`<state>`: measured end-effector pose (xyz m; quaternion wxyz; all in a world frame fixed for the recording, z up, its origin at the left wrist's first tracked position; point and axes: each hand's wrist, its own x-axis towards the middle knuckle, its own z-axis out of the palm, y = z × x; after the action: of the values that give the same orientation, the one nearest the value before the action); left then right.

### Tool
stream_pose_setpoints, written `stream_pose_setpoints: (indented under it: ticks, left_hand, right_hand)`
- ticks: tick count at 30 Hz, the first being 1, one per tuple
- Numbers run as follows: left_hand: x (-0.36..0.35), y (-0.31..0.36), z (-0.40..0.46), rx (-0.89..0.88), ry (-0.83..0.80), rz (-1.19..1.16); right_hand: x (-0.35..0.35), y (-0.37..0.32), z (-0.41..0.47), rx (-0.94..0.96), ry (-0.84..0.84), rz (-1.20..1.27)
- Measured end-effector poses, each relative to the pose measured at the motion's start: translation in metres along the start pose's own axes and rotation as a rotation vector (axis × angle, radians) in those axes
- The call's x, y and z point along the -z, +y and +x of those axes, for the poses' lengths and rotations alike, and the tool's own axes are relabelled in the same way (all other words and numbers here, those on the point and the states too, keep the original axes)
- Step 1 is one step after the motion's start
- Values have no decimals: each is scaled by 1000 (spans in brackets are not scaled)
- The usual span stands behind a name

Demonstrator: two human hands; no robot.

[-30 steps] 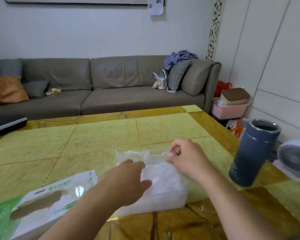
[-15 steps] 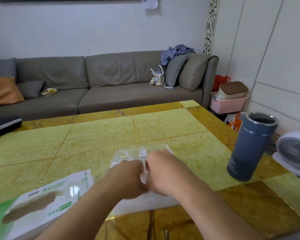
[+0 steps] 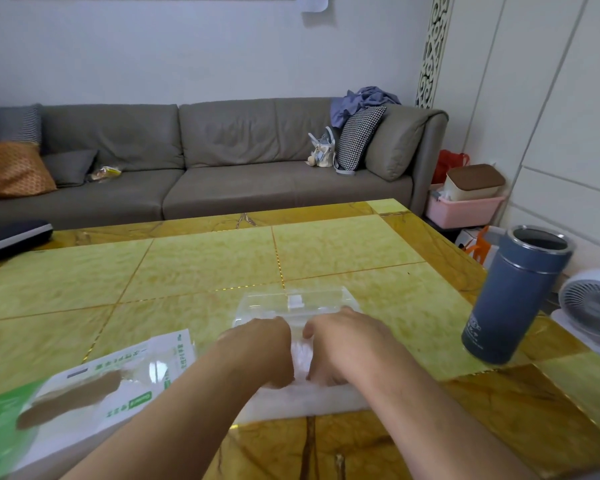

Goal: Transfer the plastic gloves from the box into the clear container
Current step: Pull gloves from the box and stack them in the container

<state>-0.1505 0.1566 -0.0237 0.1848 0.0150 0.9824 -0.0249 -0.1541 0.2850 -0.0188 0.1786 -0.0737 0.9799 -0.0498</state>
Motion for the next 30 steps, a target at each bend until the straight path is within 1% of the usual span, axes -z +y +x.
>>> stream_pose_setpoints:
  ticks: [5, 8, 10, 14, 18, 20, 21, 25, 27, 28, 29, 30]
  left_hand:
    - [1, 3, 9, 17, -136, -73]
    - [-1, 1, 11, 3, -181, -155]
    - [-2, -3, 9, -10, -176, -201]
    - [-1, -12, 6, -25, -124, -275]
    - [4, -15, -7, -73, -70, -277]
    - [3, -21, -22, -88, -10, -304]
    - [2, -26, -31, -95, 45, -342]
    - [-3, -58, -61, -117, 338, -657]
    - [-10, -81, -71, -25, 518, -686]
    - [-16, -100, -75, 68, 588, -660]
    - [-23, -118, -80, 172, 625, -631]
    - [-31, -134, -82, 264, 624, -579]
  right_hand:
    - [2, -8, 21, -18, -197, -60]
    - [7, -7, 22, 9, -252, -44]
    - [7, -6, 21, 13, -235, 8]
    - [-4, -3, 15, -23, -126, 117]
    - [-4, -2, 8, -31, -71, 125]
    - [-1, -4, -2, -53, -10, 108]
    - [1, -6, -9, -58, 48, 91]
    - [10, -23, -37, -24, 274, 14]
    - [12, -36, -47, 22, 372, 36]
    - [9, -49, -50, 86, 427, 54]
    - [4, -64, -52, 184, 475, 74]
    - [-4, -76, -55, 298, 504, 94]
